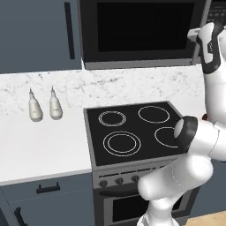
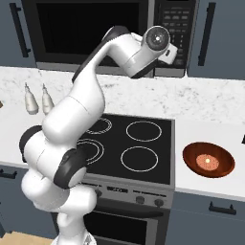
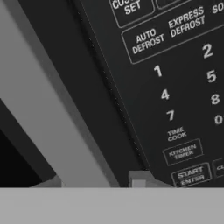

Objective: Open the microwave, place the bowl with waffle inside the microwave, then close the microwave door and turn it on.

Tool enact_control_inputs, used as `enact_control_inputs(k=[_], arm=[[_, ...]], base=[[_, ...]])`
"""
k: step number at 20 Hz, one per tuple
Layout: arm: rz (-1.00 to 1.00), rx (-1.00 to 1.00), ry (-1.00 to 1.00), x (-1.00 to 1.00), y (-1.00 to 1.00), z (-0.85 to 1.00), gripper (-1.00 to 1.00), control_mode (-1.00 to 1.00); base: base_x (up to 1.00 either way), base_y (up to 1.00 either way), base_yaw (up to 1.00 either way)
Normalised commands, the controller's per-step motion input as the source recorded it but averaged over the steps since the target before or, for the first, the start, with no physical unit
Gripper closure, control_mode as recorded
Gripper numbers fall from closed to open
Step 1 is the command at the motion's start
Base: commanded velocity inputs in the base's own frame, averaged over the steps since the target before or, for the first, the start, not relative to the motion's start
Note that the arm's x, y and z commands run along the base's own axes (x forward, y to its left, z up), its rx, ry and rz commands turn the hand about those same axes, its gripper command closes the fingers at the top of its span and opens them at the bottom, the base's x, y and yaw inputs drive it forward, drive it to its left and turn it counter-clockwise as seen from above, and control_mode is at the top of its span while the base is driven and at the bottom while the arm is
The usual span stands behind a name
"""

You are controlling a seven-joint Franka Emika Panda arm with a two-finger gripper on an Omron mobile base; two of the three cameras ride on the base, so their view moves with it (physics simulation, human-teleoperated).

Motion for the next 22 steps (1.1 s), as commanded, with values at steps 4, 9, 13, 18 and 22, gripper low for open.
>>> enact_control_inputs(k=[4, 9, 13, 18, 22], arm=[[-0.32, 0.00, 0.02, -1.00, -0.29, 0.00, 1.00, -1.00], [-0.36, -0.07, 0.03, -1.00, -0.29, 0.00, 1.00, -1.00], [-0.34, -0.12, 0.00, -1.00, -0.22, 0.00, 1.00, -1.00], [-0.26, -0.13, -0.03, -1.00, -0.26, 0.00, 1.00, -1.00], [-0.19, -0.14, -0.06, -1.00, -0.31, 0.00, 1.00, -1.00]], base=[[0.00, 0.00, 0.00], [0.00, 0.00, 0.00], [0.00, 0.00, 0.00], [0.00, 0.00, 0.00], [0.00, 0.00, 0.00]])
